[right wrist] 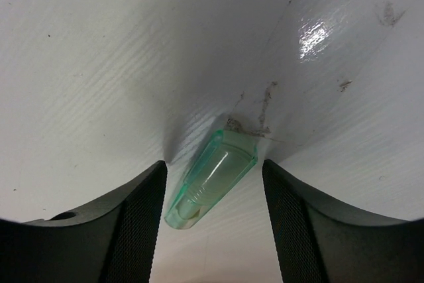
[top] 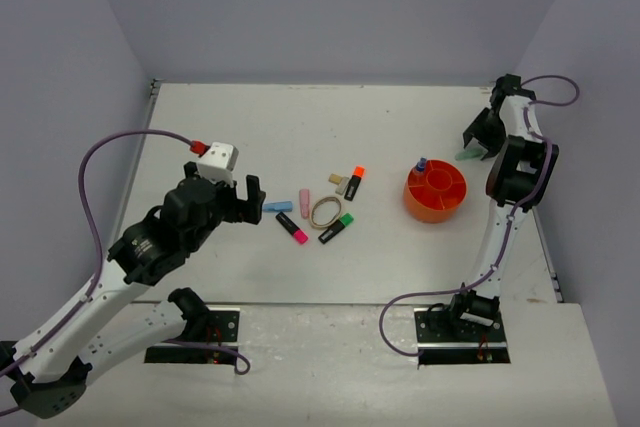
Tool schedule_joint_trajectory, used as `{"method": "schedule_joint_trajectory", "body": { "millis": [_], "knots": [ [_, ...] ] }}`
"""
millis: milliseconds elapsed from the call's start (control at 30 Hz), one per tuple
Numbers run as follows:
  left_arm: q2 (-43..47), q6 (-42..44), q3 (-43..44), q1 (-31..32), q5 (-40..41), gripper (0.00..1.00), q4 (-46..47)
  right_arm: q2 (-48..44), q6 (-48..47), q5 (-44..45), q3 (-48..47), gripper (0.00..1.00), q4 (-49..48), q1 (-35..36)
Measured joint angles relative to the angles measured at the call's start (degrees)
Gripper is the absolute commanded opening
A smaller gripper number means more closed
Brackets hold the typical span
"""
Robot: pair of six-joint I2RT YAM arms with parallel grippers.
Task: Sort the stationery into containers
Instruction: Pick up the stationery from the center of the board.
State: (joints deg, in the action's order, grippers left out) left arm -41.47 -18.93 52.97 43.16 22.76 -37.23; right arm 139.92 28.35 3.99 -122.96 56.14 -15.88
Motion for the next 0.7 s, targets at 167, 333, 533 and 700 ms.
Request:
{"method": "schedule_joint_trajectory", "body": {
  "millis": [167,333,533,700],
  "knots": [
    [1.4,0.1,0.0,0.0,0.0,1.00,0.0,0.0,0.7,0.0,0.0,0.35,0.4,0.0],
    [3.9,0.1,0.0,0.0,0.0,1.00,0.0,0.0,1.0,0.0,-0.2,0.10,0.5,-0.1],
    [5.2,0.1,0.0,0.0,0.1,1.00,0.2,0.0,1.0,0.0,-0.2,0.00,0.4,-0.3],
    [4.5,0.1,0.0,0.0,0.1,1.00,0.2,-1.2,0.9,0.1,1.9,0.00,-1.1,-0.3]
  ]
}}
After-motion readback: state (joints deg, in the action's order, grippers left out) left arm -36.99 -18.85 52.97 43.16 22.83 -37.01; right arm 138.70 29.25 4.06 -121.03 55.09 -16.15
